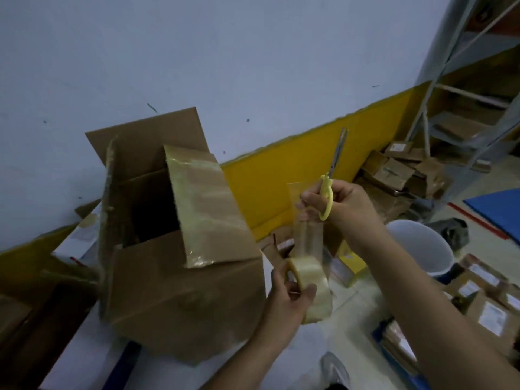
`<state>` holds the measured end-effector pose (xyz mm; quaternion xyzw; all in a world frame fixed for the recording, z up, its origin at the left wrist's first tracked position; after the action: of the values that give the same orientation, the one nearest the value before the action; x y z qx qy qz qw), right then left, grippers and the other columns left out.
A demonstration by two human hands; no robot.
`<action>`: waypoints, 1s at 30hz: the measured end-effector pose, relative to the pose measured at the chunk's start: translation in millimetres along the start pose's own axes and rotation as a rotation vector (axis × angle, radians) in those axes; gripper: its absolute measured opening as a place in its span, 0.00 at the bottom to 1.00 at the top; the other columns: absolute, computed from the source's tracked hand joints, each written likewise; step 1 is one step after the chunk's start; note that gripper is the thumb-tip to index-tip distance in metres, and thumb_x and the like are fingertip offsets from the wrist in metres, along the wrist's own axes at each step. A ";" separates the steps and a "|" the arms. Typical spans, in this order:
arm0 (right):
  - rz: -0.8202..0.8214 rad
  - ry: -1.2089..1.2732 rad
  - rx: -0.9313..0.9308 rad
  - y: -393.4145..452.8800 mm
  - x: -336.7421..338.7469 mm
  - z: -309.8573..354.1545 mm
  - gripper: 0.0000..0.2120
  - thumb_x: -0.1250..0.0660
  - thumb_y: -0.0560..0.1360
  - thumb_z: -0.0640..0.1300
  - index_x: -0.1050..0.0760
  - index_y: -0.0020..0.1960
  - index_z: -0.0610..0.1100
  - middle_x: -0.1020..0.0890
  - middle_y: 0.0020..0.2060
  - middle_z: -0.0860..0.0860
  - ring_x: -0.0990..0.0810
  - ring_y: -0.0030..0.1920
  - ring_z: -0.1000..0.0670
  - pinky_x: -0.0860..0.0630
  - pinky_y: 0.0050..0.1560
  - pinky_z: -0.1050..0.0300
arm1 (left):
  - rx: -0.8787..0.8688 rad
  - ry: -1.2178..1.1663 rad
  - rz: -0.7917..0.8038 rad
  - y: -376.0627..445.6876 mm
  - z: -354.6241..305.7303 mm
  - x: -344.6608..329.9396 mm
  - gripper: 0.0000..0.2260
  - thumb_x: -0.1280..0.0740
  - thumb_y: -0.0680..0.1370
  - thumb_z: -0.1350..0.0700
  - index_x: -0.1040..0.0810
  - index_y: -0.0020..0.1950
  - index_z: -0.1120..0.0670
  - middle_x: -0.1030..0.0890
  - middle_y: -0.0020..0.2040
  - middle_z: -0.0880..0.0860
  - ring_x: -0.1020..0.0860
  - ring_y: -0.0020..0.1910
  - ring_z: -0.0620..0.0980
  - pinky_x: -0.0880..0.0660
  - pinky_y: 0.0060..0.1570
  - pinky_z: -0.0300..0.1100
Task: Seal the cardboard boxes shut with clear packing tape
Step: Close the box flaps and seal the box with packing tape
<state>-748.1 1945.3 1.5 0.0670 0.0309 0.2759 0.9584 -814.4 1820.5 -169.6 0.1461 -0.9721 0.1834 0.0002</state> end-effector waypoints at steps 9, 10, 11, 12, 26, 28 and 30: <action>0.413 0.001 -0.027 138.1 20.5 -13.6 0.05 0.28 0.74 0.37 0.20 0.44 0.34 0.14 0.36 0.44 0.15 0.36 0.48 0.20 0.37 0.59 | -0.514 0.763 -0.870 -15.2 -194.8 39.7 0.08 0.35 0.77 0.50 0.20 0.54 0.41 0.23 0.55 0.38 0.23 0.52 0.38 0.26 0.52 0.31; 0.429 0.009 -0.033 152.1 20.7 -13.4 0.05 0.28 0.74 0.38 0.19 0.44 0.36 0.14 0.37 0.45 0.15 0.35 0.49 0.20 0.36 0.60 | -0.468 0.841 -1.043 -24.0 -220.3 62.0 0.11 0.34 0.77 0.49 0.20 0.58 0.44 0.22 0.58 0.44 0.22 0.56 0.44 0.25 0.55 0.37; 0.438 0.025 -0.037 164.6 20.0 -14.2 0.05 0.28 0.73 0.40 0.20 0.44 0.37 0.14 0.37 0.45 0.15 0.36 0.49 0.20 0.36 0.58 | -0.328 0.923 -1.197 -27.6 -234.4 91.2 0.17 0.34 0.78 0.47 0.23 0.66 0.48 0.24 0.64 0.51 0.24 0.61 0.51 0.25 0.60 0.46; 0.442 0.052 -0.038 175.4 18.4 -15.0 0.06 0.28 0.73 0.41 0.20 0.44 0.37 0.15 0.38 0.44 0.15 0.36 0.48 0.19 0.37 0.56 | -0.107 0.947 -1.293 -28.0 -238.5 126.7 0.27 0.33 0.78 0.43 0.30 0.74 0.52 0.29 0.70 0.56 0.29 0.67 0.58 0.28 0.65 0.53; 0.542 0.191 -0.099 215.4 -37.7 -1.8 0.03 0.30 0.76 0.39 0.21 0.44 0.42 0.14 0.37 0.46 0.16 0.34 0.51 0.22 0.33 0.62 | 0.047 0.664 -0.728 -8.0 -258.8 231.1 0.09 0.28 0.77 0.46 0.16 0.55 0.47 0.15 0.51 0.46 0.17 0.46 0.42 0.24 0.43 0.35; 0.584 0.176 -0.095 210.5 -45.9 0.8 0.04 0.30 0.77 0.39 0.20 0.43 0.43 0.14 0.37 0.46 0.15 0.35 0.51 0.22 0.33 0.62 | 0.058 0.866 -0.717 -10.8 -269.2 234.1 0.14 0.28 0.76 0.44 0.18 0.59 0.46 0.24 0.62 0.43 0.22 0.54 0.41 0.28 0.52 0.36; 0.629 0.169 -0.099 203.5 -52.6 0.9 0.04 0.30 0.77 0.39 0.20 0.43 0.43 0.14 0.37 0.46 0.15 0.35 0.51 0.22 0.33 0.62 | 0.048 0.974 -0.717 -15.4 -276.0 233.8 0.14 0.28 0.75 0.42 0.20 0.59 0.41 0.32 0.67 0.40 0.27 0.60 0.41 0.29 0.60 0.42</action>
<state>-899.3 2087.9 33.1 0.0037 0.0745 0.5642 0.8223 -1048.6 1838.8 106.0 0.3638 -0.7460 0.2394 0.5039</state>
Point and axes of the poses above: each hand's wrist, its own y-axis towards the middle knuckle, its own x-axis out of the back of the hand, z = x × y, the point moved 10 cm from there along y, towards the middle knuckle
